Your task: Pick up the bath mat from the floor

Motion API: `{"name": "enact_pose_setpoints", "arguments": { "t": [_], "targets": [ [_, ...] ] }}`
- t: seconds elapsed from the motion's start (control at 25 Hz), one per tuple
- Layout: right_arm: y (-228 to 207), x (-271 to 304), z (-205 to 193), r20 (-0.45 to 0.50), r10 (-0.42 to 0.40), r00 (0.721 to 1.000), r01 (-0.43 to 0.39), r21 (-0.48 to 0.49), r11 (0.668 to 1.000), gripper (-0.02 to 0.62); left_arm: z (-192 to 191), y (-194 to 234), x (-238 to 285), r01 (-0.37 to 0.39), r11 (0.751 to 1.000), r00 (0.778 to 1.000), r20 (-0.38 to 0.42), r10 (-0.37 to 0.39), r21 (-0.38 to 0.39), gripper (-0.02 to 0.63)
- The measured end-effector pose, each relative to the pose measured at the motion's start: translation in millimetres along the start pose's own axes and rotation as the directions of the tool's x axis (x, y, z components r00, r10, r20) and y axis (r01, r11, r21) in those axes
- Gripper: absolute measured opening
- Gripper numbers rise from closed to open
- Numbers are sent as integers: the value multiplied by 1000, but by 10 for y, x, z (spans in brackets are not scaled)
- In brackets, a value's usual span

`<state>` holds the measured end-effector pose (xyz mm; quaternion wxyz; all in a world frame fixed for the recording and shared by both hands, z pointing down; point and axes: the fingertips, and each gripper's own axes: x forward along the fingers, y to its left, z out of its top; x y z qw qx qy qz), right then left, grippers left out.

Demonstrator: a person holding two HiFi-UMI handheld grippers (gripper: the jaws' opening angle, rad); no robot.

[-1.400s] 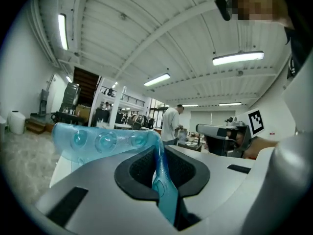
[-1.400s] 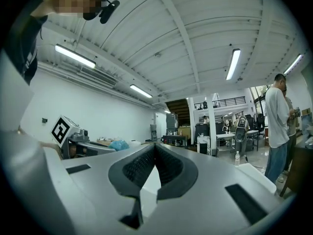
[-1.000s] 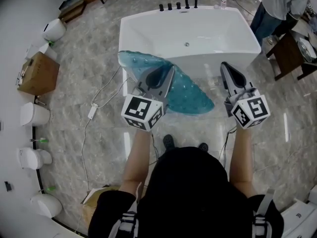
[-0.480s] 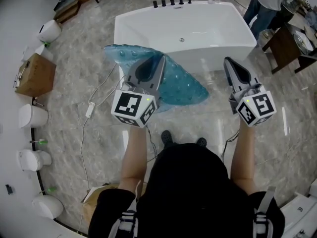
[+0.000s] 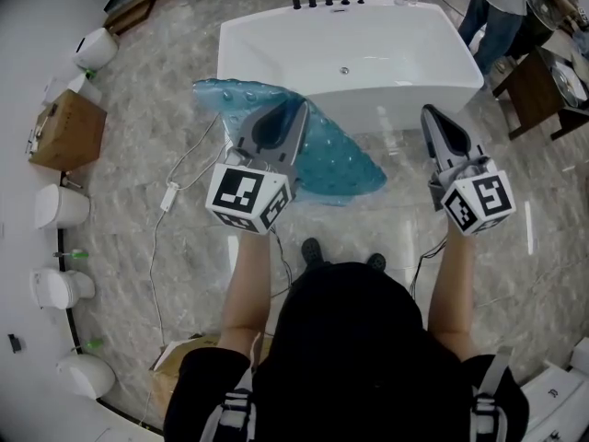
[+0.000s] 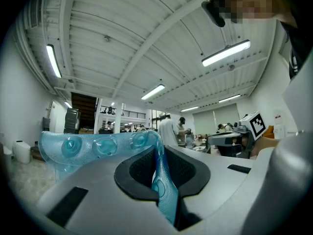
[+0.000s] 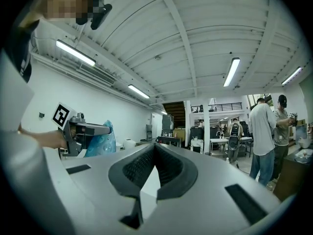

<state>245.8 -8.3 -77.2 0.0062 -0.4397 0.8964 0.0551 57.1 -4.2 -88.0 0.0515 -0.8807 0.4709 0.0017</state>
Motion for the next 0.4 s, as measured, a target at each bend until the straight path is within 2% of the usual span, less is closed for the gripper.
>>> {"name": "enact_pose_setpoints", "arguments": {
  "t": [0.4],
  "targets": [
    [-49, 89, -66, 20, 0, 1000, 0, -16, 1000, 12, -87, 42, 65, 0, 1000, 1000, -4, 0, 2, 49]
  ]
}}
